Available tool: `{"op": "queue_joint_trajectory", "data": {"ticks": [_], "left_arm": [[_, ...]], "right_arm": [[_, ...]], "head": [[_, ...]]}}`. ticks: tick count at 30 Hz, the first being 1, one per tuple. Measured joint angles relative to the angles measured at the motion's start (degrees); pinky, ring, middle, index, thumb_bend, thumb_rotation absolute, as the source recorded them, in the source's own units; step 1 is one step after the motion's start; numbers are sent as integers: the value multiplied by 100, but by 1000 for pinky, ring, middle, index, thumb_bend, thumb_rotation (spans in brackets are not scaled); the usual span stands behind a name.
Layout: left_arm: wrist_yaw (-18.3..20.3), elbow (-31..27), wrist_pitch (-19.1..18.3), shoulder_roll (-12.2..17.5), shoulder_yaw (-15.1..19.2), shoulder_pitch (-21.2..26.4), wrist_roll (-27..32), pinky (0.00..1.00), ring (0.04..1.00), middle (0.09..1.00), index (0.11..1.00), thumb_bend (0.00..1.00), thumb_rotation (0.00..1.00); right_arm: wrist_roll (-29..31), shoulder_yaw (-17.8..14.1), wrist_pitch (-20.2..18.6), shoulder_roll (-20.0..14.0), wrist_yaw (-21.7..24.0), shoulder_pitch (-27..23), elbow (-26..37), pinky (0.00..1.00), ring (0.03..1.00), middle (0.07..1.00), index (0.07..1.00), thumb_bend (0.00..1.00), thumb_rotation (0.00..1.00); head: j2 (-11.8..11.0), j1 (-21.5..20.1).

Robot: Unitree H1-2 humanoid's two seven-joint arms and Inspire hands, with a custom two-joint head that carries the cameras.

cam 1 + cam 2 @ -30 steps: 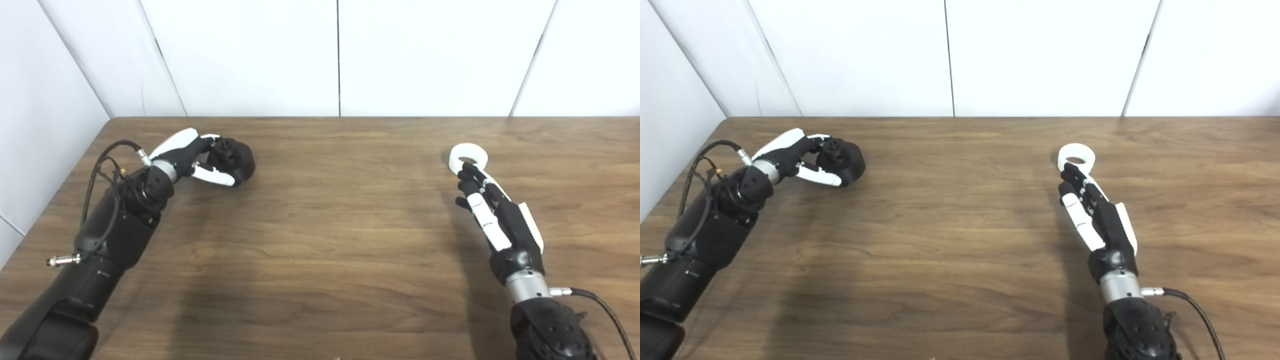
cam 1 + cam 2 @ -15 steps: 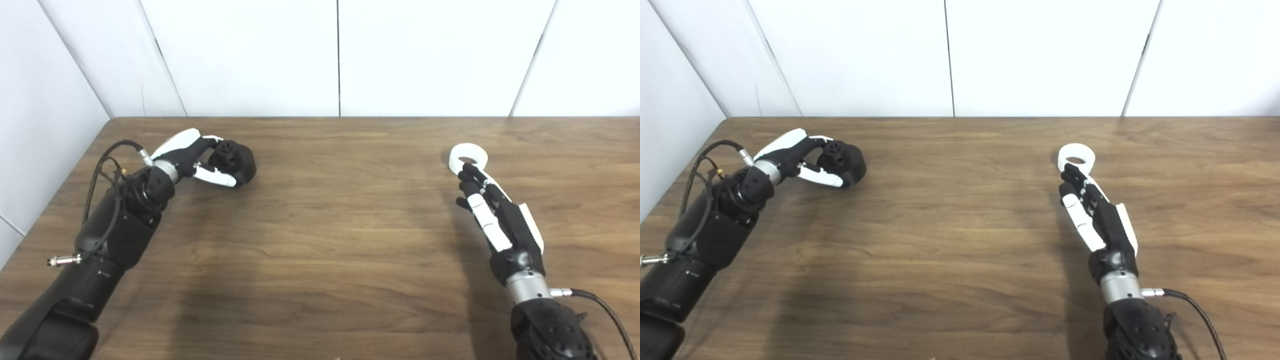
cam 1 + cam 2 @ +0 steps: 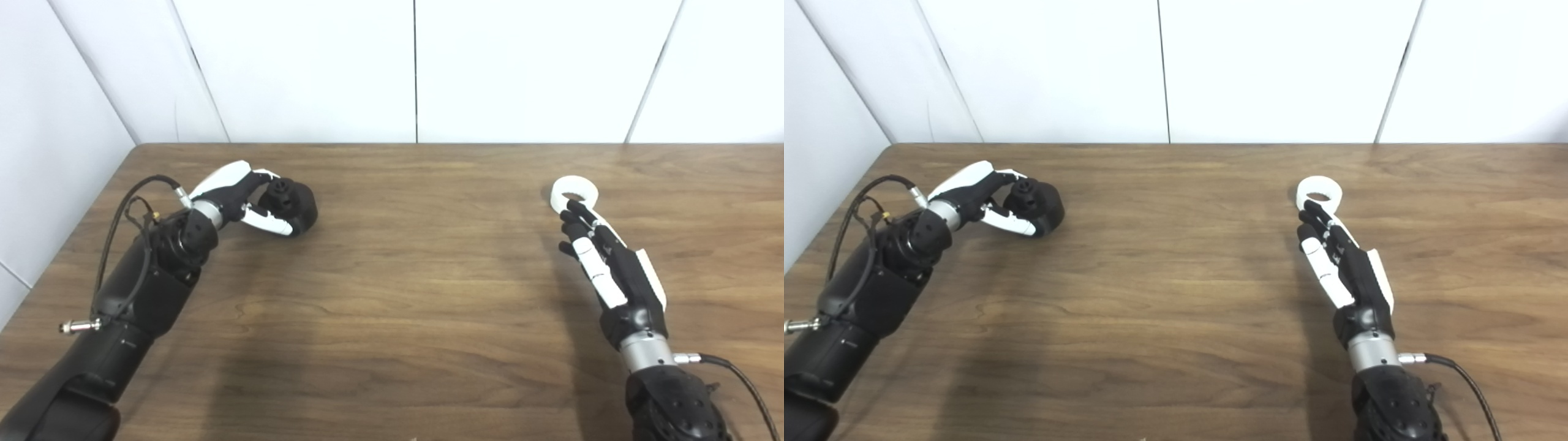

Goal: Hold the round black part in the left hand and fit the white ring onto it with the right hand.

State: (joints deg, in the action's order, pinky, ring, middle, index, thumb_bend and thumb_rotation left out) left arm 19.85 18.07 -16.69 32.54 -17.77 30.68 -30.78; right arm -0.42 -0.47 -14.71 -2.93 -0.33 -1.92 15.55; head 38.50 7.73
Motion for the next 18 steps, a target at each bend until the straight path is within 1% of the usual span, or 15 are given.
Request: {"op": "queue_joint_trajectory", "data": {"ticks": [6,10,12,15,18], "left_arm": [[-6,-84,16,-56,-53,-55,-106,913,1000,959,808,1000,326],[-1,-226,19,-102,-83,-161,-98,910,1000,963,810,1000,349],[-58,-306,56,-208,-94,-252,-119,907,1000,961,808,1000,352],[-75,-416,56,-207,-123,-304,-131,905,1000,956,813,1000,366],[-71,-676,52,-208,-194,-412,-217,887,1000,954,813,1000,369]], "right_arm": [[-8,6,0,0,0,0,0,859,904,881,875,544,693],[-8,12,-2,9,-2,-1,0,873,906,881,873,554,696],[-11,16,-2,9,-2,-2,0,870,906,881,874,556,698],[-6,24,-2,9,0,-8,0,876,910,888,881,548,693],[-6,25,-2,10,1,-7,0,873,908,888,884,547,694]], "head": [[0,-9],[-9,-35],[0,-35],[0,-35],[9,-53]]}}
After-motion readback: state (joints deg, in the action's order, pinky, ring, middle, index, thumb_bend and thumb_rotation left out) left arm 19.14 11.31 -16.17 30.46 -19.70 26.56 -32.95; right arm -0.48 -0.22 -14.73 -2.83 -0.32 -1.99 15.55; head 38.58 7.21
